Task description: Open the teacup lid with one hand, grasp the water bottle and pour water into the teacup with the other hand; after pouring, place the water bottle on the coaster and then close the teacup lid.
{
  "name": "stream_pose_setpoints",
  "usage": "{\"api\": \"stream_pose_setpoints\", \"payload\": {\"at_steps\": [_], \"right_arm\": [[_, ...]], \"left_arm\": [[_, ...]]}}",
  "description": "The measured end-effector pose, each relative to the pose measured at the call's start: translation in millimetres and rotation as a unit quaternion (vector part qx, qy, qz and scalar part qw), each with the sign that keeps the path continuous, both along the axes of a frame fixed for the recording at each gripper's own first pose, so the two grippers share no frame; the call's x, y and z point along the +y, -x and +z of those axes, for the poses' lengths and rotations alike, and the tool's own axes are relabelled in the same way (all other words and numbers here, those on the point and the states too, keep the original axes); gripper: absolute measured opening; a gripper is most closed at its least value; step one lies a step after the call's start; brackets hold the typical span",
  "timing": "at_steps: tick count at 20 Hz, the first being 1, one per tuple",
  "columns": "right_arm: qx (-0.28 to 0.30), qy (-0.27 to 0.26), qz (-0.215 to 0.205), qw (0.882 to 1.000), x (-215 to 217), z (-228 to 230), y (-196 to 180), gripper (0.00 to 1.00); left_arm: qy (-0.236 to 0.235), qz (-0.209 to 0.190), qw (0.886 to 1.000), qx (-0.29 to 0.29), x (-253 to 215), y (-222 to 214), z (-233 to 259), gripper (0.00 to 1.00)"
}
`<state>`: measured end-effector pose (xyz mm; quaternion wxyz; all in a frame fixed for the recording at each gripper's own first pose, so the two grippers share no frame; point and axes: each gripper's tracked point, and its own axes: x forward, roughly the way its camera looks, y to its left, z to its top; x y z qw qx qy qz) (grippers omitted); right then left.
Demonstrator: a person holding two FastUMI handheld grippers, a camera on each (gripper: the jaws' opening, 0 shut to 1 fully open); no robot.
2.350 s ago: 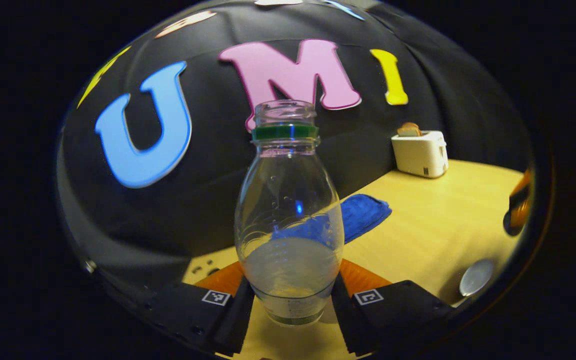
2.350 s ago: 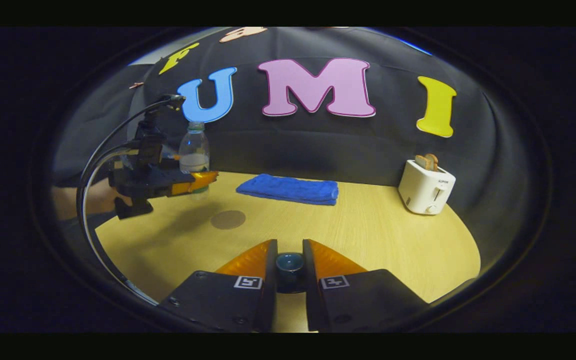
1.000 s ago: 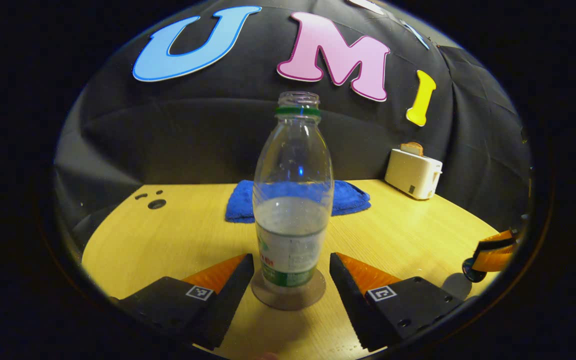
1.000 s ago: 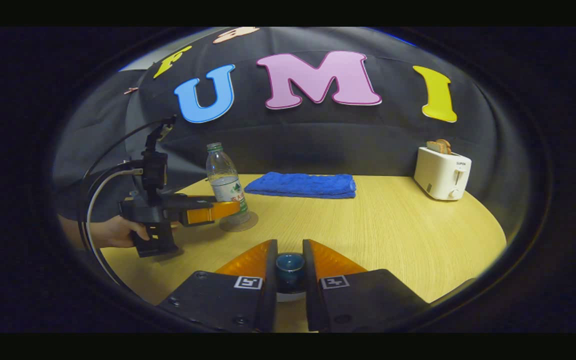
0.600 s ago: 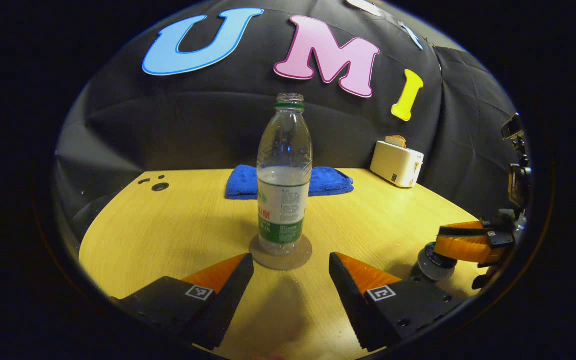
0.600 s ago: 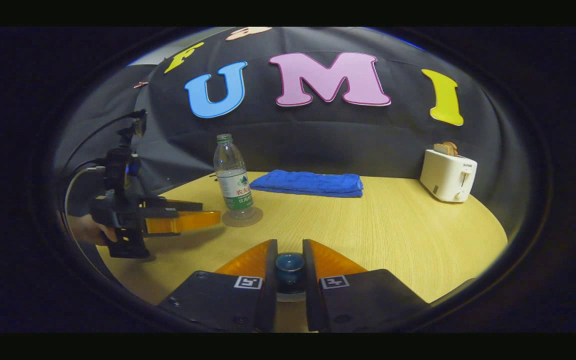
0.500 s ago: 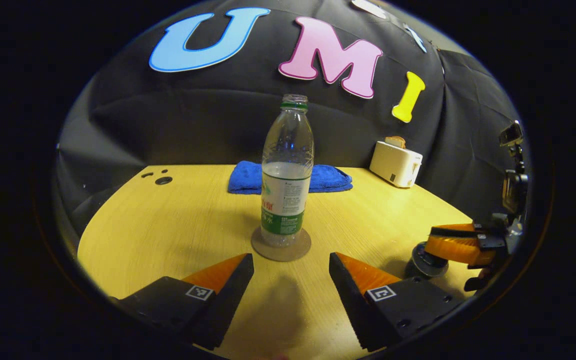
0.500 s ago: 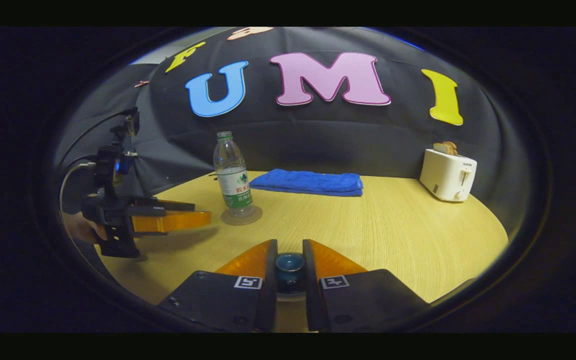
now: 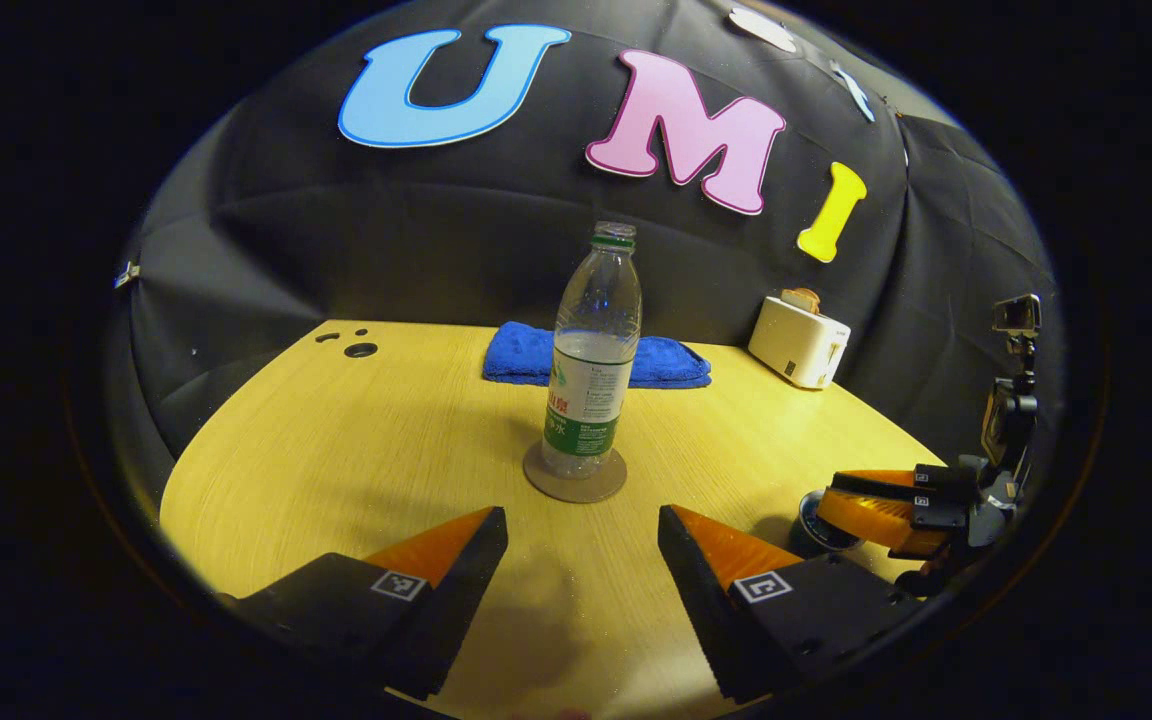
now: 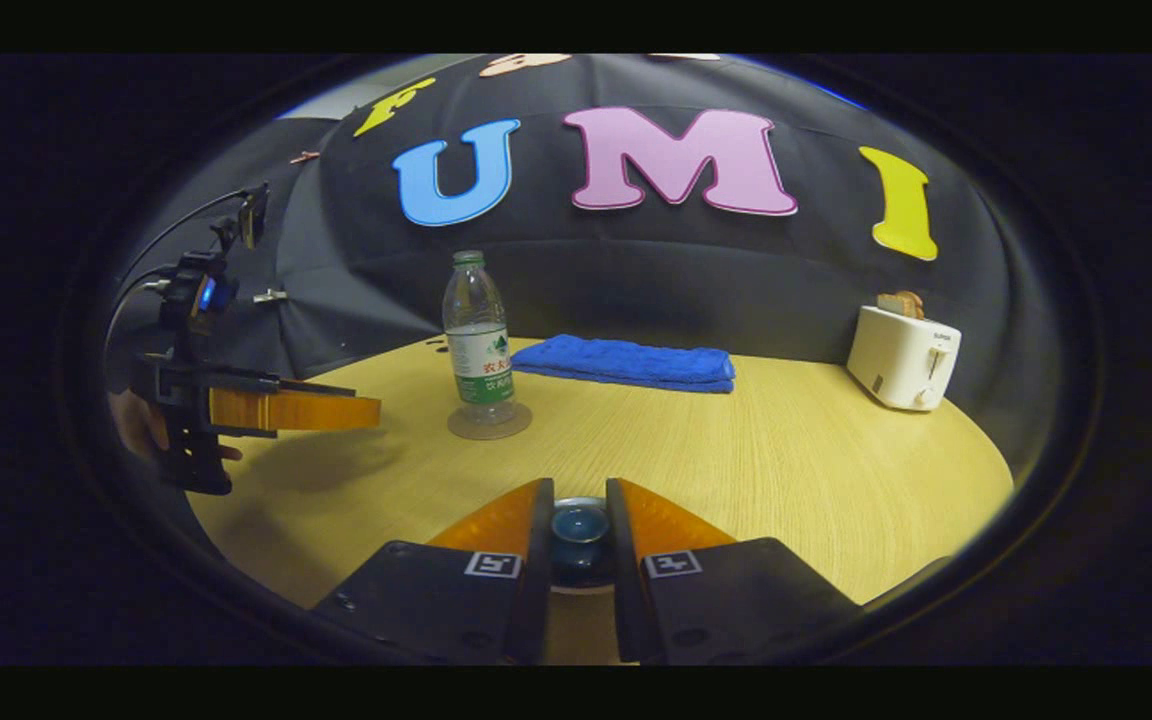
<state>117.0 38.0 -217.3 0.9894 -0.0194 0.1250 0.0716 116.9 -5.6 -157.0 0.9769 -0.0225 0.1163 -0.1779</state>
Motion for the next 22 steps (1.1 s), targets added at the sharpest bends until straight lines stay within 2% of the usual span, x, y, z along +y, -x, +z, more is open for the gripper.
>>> {"api": "stream_pose_setpoints", "payload": {"at_steps": [2,4,5,7,8,10,11,14,22], "right_arm": [[0.001,-0.002,0.000,1.000,1.1,0.6,1.1,0.28],[0.004,-0.002,0.004,1.000,1.1,2.1,1.7,0.39],[0.006,-0.004,0.007,1.000,2.1,4.6,2.1,0.34],[-0.002,-0.008,0.006,1.000,0.0,17.9,4.1,0.41],[-0.007,-0.009,0.004,1.000,-2.9,26.3,4.7,0.58],[-0.014,-0.009,0.001,1.000,-8.0,45.6,7.9,0.72],[-0.017,-0.009,-0.002,1.000,-11.8,52.9,7.8,0.70],[-0.030,-0.004,-0.013,0.999,-24.8,87.7,13.7,0.98],[-0.084,0.012,-0.048,0.995,-58.0,198.2,45.3,1.00]], "left_arm": [[0.003,-0.002,1.000,-0.005,-4.6,3.0,5.7,0.96],[0.001,0.003,1.000,-0.011,-6.5,6.7,12.6,0.95],[-0.001,0.012,1.000,-0.014,-4.8,9.0,16.3,0.95],[-0.005,0.029,0.999,-0.021,-4.3,16.9,26.1,0.96],[-0.015,0.035,0.999,-0.028,-5.1,21.2,32.5,0.95],[-0.040,0.055,0.996,-0.049,-1.7,29.7,51.0,0.96],[-0.047,0.064,0.995,-0.060,-0.9,34.9,63.4,0.95],[-0.050,0.089,0.990,-0.095,-3.5,52.5,109.2,0.95],[-0.048,0.149,0.974,-0.162,-7.8,111.5,213.0,0.95]]}}
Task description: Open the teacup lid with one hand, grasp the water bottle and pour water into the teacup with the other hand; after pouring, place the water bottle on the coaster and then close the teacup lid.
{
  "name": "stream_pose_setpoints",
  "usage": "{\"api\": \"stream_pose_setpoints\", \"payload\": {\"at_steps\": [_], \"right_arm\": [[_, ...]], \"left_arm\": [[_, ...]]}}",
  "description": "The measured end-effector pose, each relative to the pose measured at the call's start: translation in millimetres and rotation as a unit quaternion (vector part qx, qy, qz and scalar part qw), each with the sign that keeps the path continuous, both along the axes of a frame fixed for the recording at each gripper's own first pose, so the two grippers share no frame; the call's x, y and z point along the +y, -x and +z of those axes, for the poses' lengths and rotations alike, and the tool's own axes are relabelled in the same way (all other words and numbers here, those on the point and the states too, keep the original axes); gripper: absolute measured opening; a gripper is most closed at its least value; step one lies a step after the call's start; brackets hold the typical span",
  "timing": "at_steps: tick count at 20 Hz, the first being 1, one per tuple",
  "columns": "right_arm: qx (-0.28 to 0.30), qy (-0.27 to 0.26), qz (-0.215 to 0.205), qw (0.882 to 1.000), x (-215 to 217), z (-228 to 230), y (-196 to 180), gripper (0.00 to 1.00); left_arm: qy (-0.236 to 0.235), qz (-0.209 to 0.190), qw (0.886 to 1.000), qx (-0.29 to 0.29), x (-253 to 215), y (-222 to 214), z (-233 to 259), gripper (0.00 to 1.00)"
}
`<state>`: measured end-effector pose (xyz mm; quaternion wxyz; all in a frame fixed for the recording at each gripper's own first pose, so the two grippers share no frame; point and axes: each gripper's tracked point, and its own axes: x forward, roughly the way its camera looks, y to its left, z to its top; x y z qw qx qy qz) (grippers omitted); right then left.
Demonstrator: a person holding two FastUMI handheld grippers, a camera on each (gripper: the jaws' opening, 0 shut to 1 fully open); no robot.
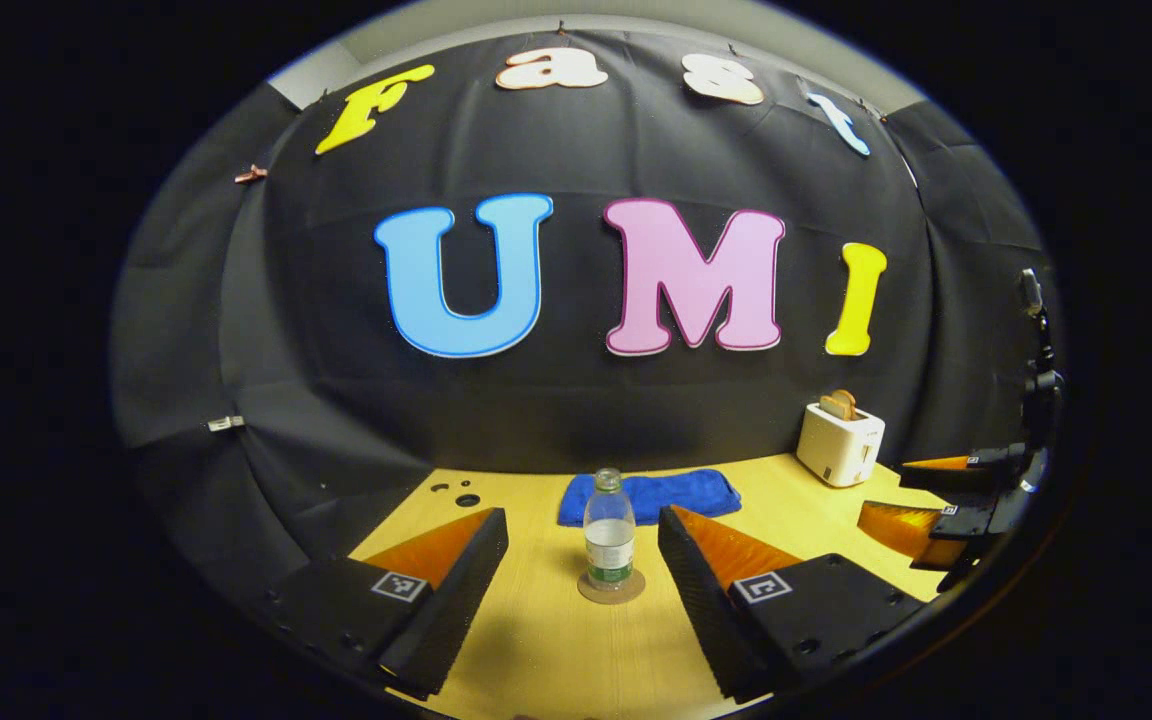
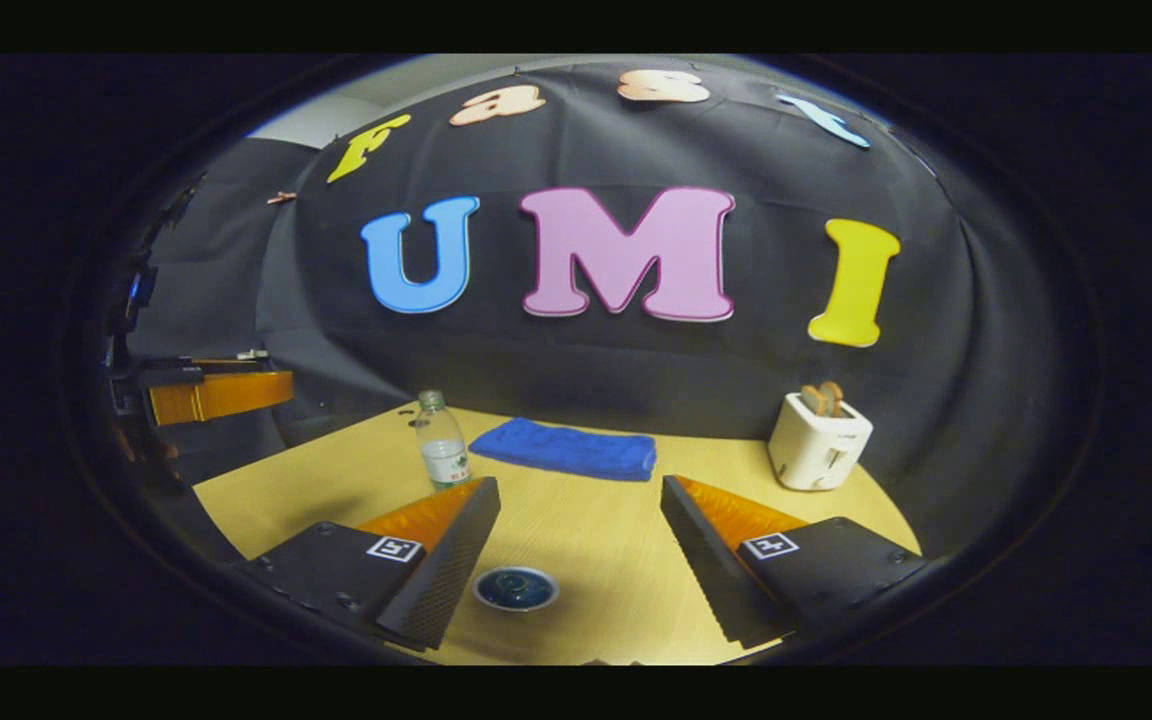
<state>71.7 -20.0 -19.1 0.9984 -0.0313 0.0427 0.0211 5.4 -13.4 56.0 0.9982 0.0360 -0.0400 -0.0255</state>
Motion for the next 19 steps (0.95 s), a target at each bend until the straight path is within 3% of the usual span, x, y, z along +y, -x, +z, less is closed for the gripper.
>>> {"api": "stream_pose_setpoints", "payload": {"at_steps": [3,4,5,11,19], "right_arm": [[-0.019,-0.005,-0.013,1.000,-9.3,30.1,19.7,1.00],[-0.027,-0.005,-0.019,0.999,-13.1,38.0,26.7,0.95],[-0.032,-0.005,-0.026,0.999,-16.1,42.5,35.2,1.00],[-0.033,-0.024,-0.072,0.997,-30.3,49.7,77.8,1.00],[-0.029,-0.020,-0.106,0.994,-22.9,61.3,118.3,1.00]], "left_arm": [[0.014,0.019,1.000,-0.002,-5.2,24.7,8.2,0.95],[0.021,0.016,1.000,-0.002,-12.1,31.3,8.6,0.95],[0.025,0.012,1.000,-0.001,-17.4,38.8,7.8,0.95],[0.018,-0.025,0.999,0.009,-34.1,73.7,-1.9,0.95],[0.016,-0.045,0.999,-0.012,-2.7,95.8,13.0,0.95]]}}
